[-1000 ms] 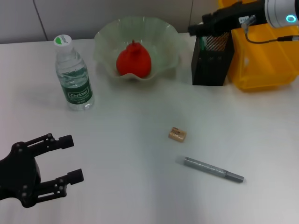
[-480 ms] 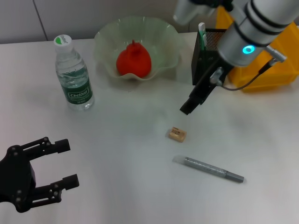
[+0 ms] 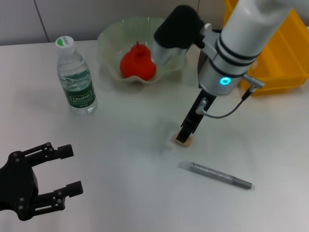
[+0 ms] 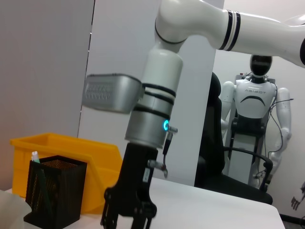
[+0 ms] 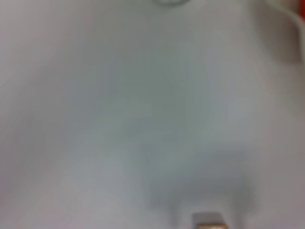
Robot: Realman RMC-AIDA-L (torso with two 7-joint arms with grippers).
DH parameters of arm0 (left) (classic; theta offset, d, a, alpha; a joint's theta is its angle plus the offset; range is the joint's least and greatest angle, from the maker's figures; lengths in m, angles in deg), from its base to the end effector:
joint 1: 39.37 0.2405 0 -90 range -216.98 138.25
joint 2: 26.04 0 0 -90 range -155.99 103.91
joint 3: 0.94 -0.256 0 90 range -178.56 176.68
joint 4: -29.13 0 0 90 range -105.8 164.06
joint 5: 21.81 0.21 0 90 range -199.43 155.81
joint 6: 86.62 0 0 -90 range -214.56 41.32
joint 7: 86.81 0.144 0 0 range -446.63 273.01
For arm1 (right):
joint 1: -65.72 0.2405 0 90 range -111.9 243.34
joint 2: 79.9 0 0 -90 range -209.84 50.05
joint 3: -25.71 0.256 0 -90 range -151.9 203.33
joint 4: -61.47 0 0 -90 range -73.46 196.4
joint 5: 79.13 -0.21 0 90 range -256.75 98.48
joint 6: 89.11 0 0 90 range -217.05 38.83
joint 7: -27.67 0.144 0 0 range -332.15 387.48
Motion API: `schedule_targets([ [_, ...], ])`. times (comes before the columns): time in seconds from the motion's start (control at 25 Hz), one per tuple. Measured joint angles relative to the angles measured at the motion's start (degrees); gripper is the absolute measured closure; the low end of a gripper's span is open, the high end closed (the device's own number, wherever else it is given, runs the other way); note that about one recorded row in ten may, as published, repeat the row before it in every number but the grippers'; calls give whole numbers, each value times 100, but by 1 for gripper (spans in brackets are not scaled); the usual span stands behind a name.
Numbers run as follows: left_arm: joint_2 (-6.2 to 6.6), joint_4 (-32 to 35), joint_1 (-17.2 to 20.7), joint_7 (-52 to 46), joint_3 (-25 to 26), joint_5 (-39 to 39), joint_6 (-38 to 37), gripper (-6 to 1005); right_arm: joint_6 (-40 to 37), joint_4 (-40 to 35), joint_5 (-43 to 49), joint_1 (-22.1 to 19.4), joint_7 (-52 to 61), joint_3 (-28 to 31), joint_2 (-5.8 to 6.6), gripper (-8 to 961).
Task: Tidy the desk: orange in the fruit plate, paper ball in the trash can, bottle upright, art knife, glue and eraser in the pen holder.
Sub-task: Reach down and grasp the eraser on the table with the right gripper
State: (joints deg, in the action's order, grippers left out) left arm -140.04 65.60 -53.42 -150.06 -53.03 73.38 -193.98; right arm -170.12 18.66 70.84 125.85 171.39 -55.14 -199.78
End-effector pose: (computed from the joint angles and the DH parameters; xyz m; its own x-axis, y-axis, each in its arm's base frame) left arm -0.2940 0.2329 0.0302 0.7327 0.1650 0.6602 0.2862 -0.9549 -0.0790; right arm 0.1378 0.3968 -0.0653 0.7233 -0.5459 0.4228 -0.4343 -0.8357 -0.3360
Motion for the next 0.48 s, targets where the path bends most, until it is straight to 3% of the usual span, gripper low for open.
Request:
schedule_targets([
  [0.2, 1, 0, -14, -26, -15, 0, -3, 231, 221, 19, -100, -12, 369, -688, -1, 351],
  [0.48, -10, 0, 9, -17, 2, -1, -1, 230, 324, 10, -268, -51, 432, -958, 0, 338],
])
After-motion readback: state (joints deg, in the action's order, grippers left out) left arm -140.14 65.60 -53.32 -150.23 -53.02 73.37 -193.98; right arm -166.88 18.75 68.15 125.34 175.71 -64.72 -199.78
